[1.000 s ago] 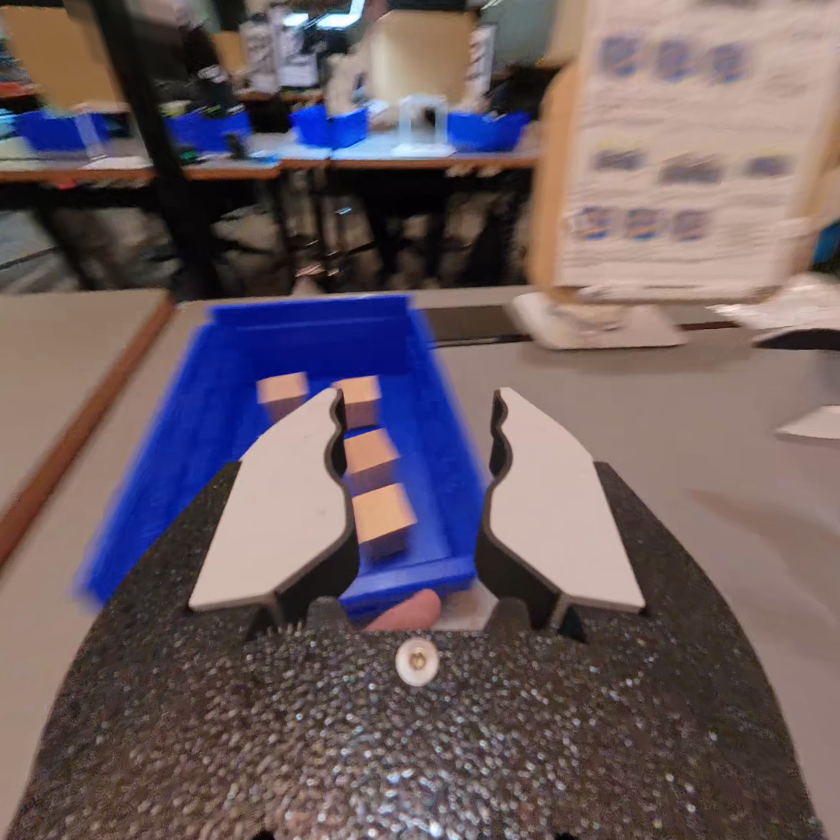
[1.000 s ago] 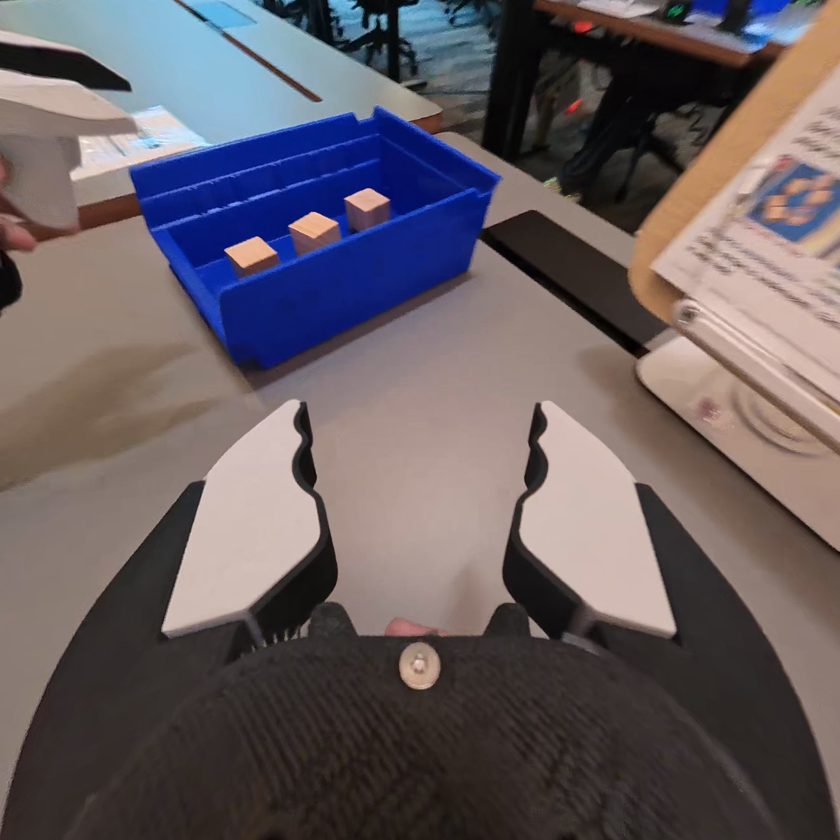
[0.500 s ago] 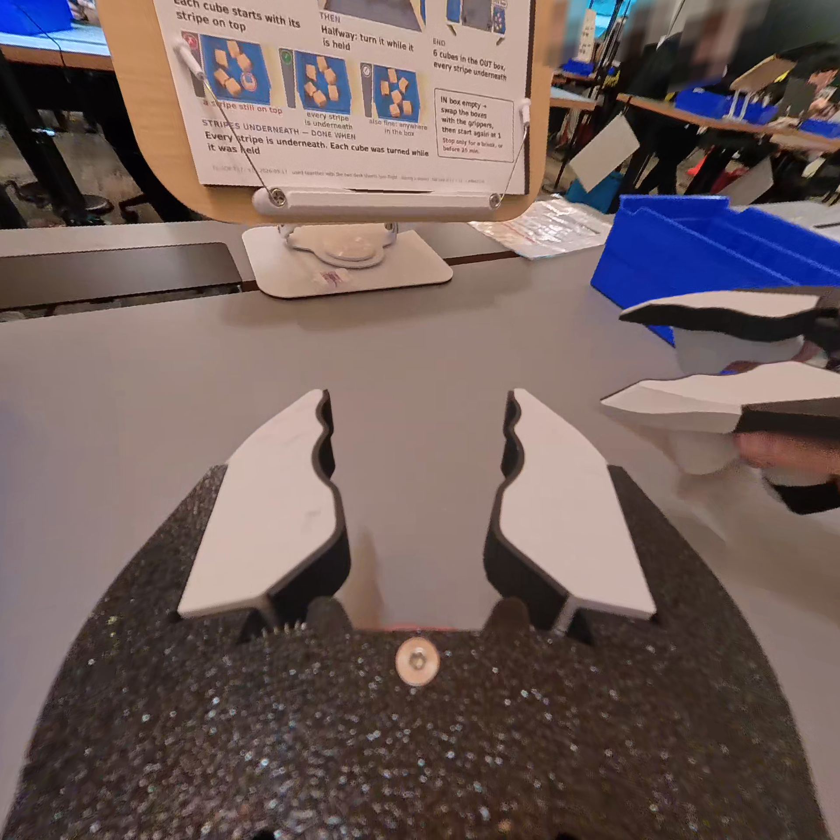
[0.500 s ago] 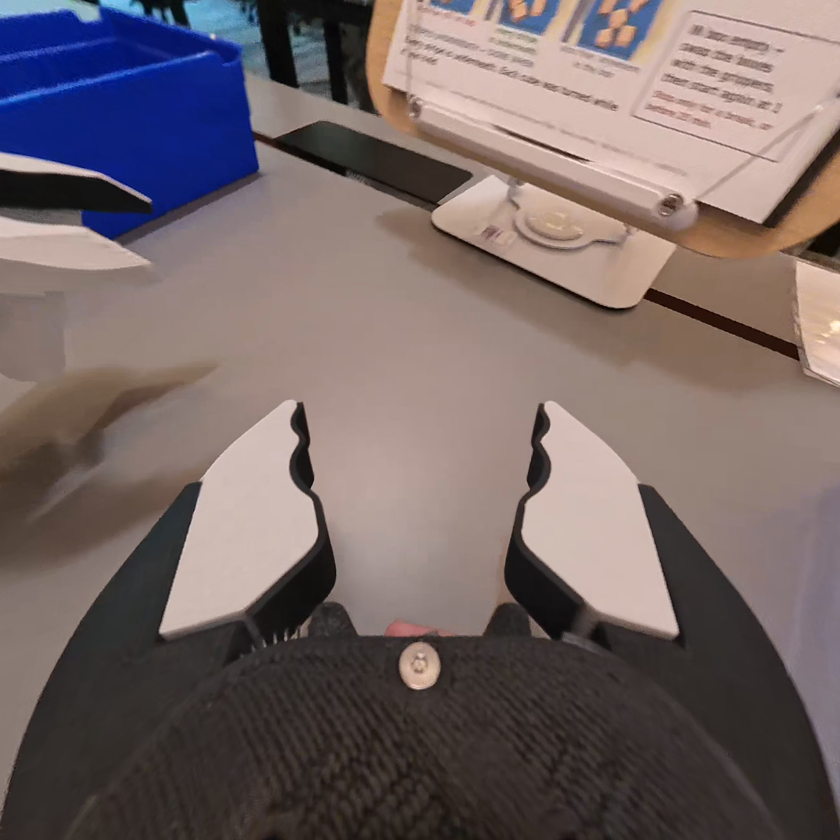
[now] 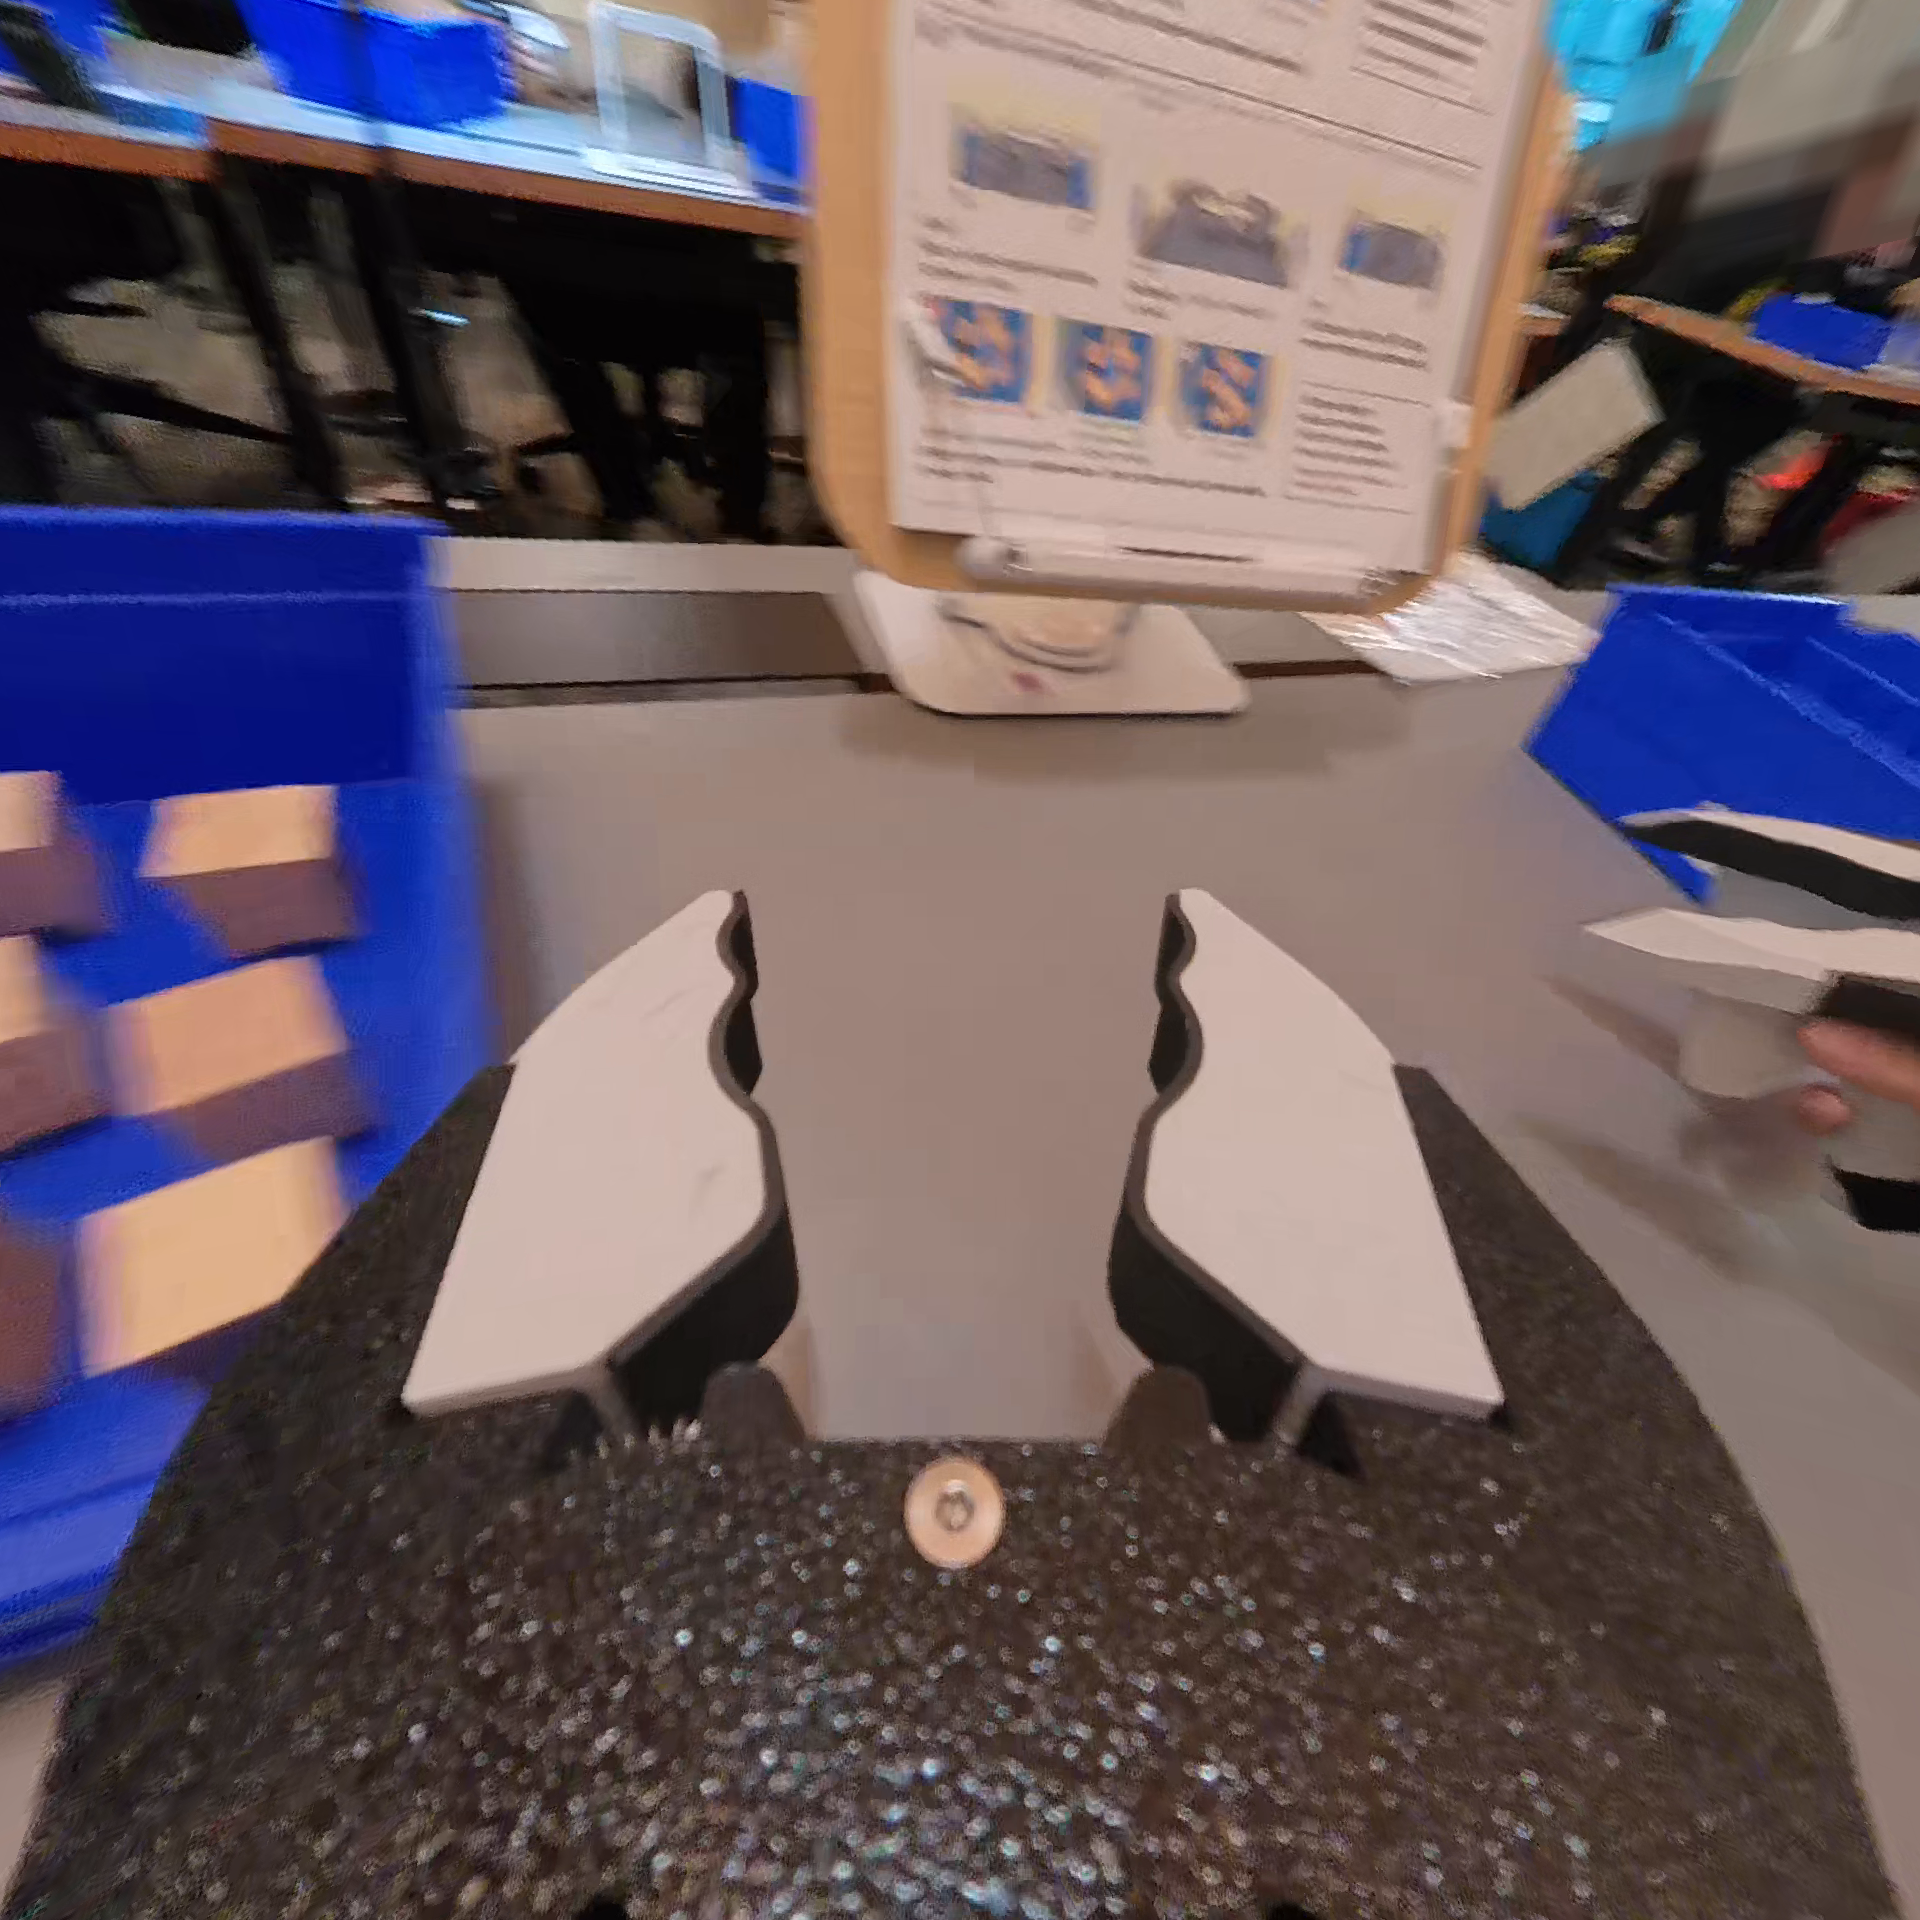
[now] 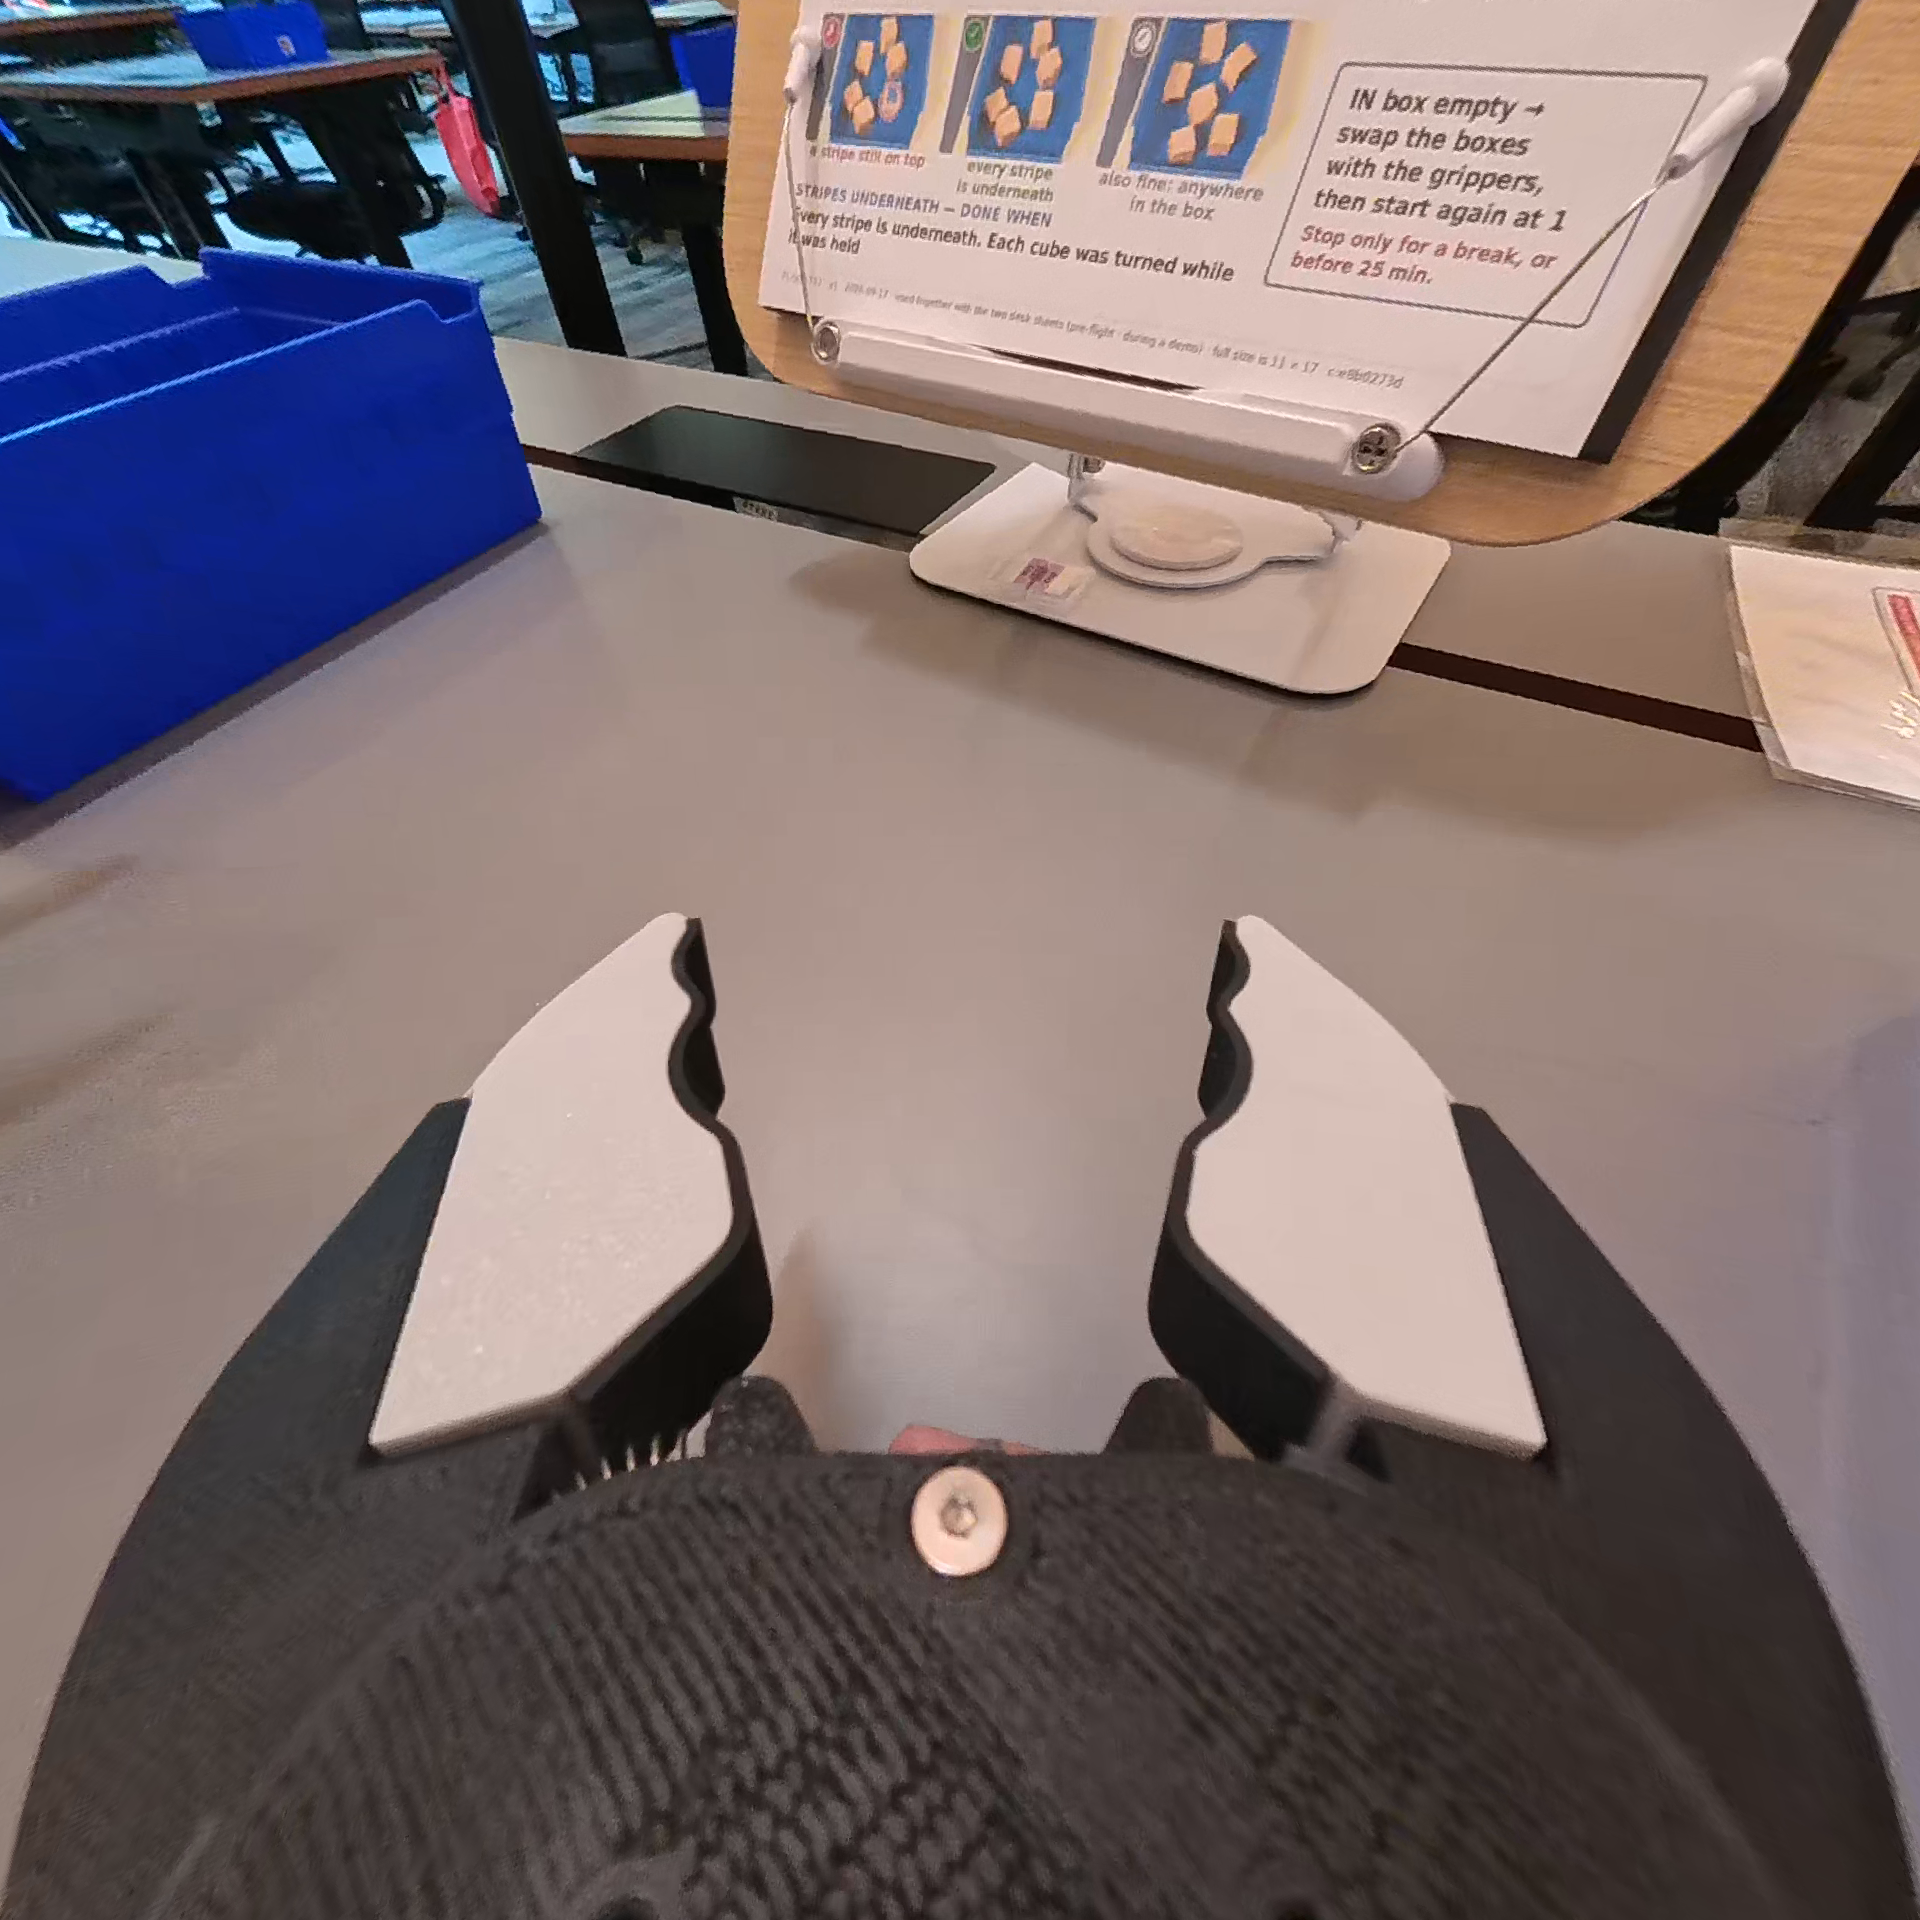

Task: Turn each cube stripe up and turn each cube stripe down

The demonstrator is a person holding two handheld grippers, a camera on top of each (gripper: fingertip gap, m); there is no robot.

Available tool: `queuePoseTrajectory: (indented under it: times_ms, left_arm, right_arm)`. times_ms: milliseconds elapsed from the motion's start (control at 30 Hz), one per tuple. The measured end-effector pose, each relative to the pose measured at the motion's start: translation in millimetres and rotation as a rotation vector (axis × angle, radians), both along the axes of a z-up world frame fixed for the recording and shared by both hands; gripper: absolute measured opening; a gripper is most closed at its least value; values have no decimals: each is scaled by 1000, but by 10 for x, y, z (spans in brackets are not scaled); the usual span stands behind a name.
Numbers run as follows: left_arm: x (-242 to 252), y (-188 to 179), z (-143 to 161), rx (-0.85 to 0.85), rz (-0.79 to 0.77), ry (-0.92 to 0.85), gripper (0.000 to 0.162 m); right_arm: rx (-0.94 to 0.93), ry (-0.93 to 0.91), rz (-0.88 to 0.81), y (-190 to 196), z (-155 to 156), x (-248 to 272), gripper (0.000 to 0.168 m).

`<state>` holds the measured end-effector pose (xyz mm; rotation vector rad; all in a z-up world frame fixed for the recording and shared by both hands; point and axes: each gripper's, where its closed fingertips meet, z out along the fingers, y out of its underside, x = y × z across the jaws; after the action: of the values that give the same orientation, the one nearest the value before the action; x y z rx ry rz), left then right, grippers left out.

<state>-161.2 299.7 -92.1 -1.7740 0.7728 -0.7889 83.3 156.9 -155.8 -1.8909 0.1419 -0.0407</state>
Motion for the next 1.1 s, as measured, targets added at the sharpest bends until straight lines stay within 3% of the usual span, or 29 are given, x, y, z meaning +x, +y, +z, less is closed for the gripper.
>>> queuePoseTrajectory:
  times_ms: [133, 300, 567, 1100]
  left_arm:
    - [-876, 749, 36, -39, 223, 209, 71]
    - [-1433, 1354, -494, -331, 282, 479, 69]
    - [-1569, 1417, -1104, -621, 229, 640, 61]
    - [-1510, 1466, -1312, -684, 223, 790, 45]
  right_arm:
    - [0, 6, 4, 8, -8, -18, 91]
    - [-1, -11, 11, 18, -25, -37, 91]
    - [-14, 4, 21, 31, -96, -48, 89]
    - [-33, -16, 42, 37, -151, -90, 89]
